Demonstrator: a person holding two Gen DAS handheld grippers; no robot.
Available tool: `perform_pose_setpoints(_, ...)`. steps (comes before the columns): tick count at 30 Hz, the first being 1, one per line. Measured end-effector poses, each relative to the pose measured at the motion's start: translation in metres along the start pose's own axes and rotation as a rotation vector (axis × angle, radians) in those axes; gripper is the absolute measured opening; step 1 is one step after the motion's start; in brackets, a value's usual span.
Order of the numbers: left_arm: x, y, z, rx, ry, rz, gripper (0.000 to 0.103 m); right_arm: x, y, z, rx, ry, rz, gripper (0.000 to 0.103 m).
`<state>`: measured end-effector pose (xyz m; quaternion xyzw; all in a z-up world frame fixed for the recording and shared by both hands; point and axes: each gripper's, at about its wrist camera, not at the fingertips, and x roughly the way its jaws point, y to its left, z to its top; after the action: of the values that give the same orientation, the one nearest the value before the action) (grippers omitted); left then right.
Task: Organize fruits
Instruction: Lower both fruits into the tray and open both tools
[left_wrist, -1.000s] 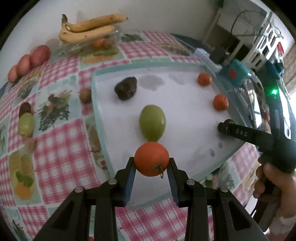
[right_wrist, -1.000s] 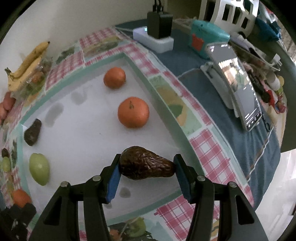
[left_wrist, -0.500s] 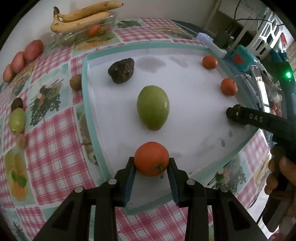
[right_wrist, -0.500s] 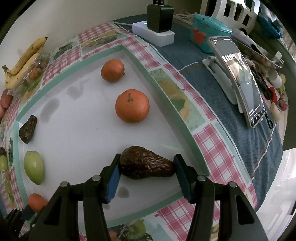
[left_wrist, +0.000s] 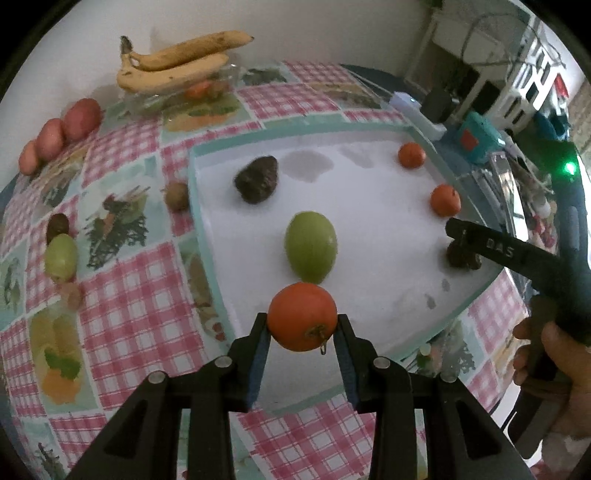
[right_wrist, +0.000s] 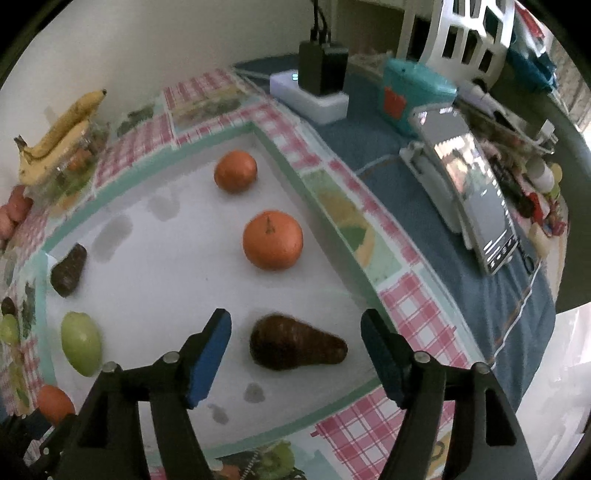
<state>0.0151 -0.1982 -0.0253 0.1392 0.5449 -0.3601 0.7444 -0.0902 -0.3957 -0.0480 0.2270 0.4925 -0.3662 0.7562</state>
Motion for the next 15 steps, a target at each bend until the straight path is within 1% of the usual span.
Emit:
perform_pose_setpoints(1, -0.004, 0.005, 0.001, -0.015, -0.009, 0.002, 0.039, -0.003, 0.001, 0.002, 0.003, -0.011, 0.003, 0.077)
perform_pose_setpoints(2, -0.007, 0.012, 0.003, -0.032, -0.02, 0.006, 0.043, -0.006, 0.001, 0.002, 0.005, -0.024, 0.006, 0.083)
perform_pose_setpoints(3, -0.012, 0.019, 0.002, -0.056, -0.033, 0.012, 0.049, -0.009, 0.002, 0.003, 0.004, -0.036, 0.007, 0.085)
perform_pose_setpoints(4, -0.017, 0.03, 0.003, -0.092, -0.048, 0.025, 0.064, -0.01, 0.002, 0.003, 0.001, -0.044, 0.007, 0.085)
perform_pose_setpoints(5, -0.018, 0.035, 0.005, -0.114, -0.055, 0.033, 0.07, -0.012, 0.004, 0.003, -0.005, -0.049, 0.008, 0.085)
perform_pose_setpoints(7, -0.026, 0.058, 0.006, -0.177, -0.079, 0.06, 0.07, -0.013, 0.007, 0.004, -0.019, -0.057, 0.011, 0.086)
perform_pose_setpoints(9, -0.03, 0.079, 0.006, -0.234, -0.09, 0.079, 0.07, -0.011, 0.01, 0.004, -0.032, -0.054, 0.016, 0.092)
perform_pose_setpoints(10, -0.032, 0.093, 0.004, -0.269, -0.094, 0.083, 0.071, -0.011, 0.011, 0.004, -0.033, -0.055, 0.018, 0.093)
perform_pose_setpoints(12, -0.035, 0.115, 0.0, -0.328, -0.099, 0.1, 0.077, -0.009, 0.014, 0.004, -0.035, -0.06, 0.026, 0.093)
perform_pose_setpoints(14, -0.037, 0.141, -0.005, -0.397, -0.104, 0.163, 0.09, -0.01, 0.016, 0.003, -0.037, -0.072, 0.038, 0.093)
perform_pose_setpoints(15, -0.037, 0.15, -0.007, -0.423, -0.103, 0.187, 0.093, -0.011, 0.017, 0.003, -0.038, -0.079, 0.05, 0.093)
